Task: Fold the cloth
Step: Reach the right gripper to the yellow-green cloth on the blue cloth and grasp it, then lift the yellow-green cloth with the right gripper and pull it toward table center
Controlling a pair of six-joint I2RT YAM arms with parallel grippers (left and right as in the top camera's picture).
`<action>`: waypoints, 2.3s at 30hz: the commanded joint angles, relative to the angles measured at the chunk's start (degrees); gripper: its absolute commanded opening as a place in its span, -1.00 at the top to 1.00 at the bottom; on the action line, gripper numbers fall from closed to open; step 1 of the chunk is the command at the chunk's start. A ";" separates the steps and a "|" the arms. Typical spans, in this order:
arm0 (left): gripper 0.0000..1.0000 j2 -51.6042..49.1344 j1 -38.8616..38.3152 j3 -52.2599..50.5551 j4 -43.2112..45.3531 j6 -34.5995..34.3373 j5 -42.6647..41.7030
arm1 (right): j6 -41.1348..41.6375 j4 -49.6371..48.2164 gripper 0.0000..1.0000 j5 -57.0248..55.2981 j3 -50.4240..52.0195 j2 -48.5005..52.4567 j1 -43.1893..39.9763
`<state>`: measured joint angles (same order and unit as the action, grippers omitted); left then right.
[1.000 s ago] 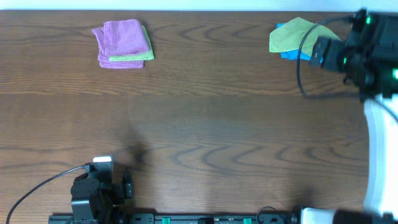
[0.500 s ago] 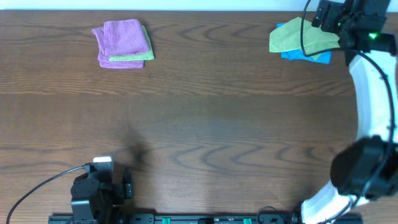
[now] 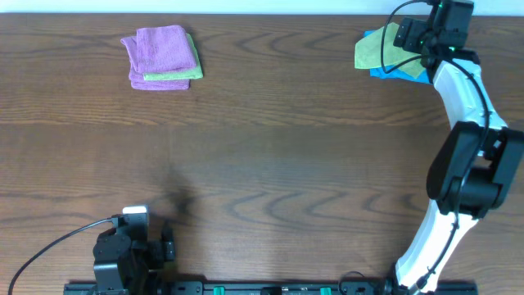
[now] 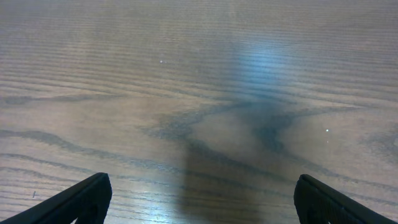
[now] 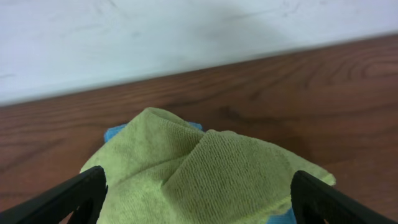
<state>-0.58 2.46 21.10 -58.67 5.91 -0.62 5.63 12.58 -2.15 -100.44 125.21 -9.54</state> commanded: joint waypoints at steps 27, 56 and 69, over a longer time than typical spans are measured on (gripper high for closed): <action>-0.90 0.37 -0.28 -1.46 -1.66 0.94 1.55 | 5.05 -0.28 0.88 8.79 -0.76 9.33 -3.13; -0.90 0.37 -0.28 -1.46 -1.66 0.94 1.55 | -9.14 37.03 0.97 10.73 -0.74 -28.89 7.82; -0.90 0.37 -0.28 -1.46 -1.66 0.96 1.55 | -10.62 43.80 0.97 23.61 29.33 -52.33 9.35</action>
<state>-0.58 2.46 21.10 -58.63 5.91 -0.60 -3.86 57.87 18.39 -76.90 80.01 -1.34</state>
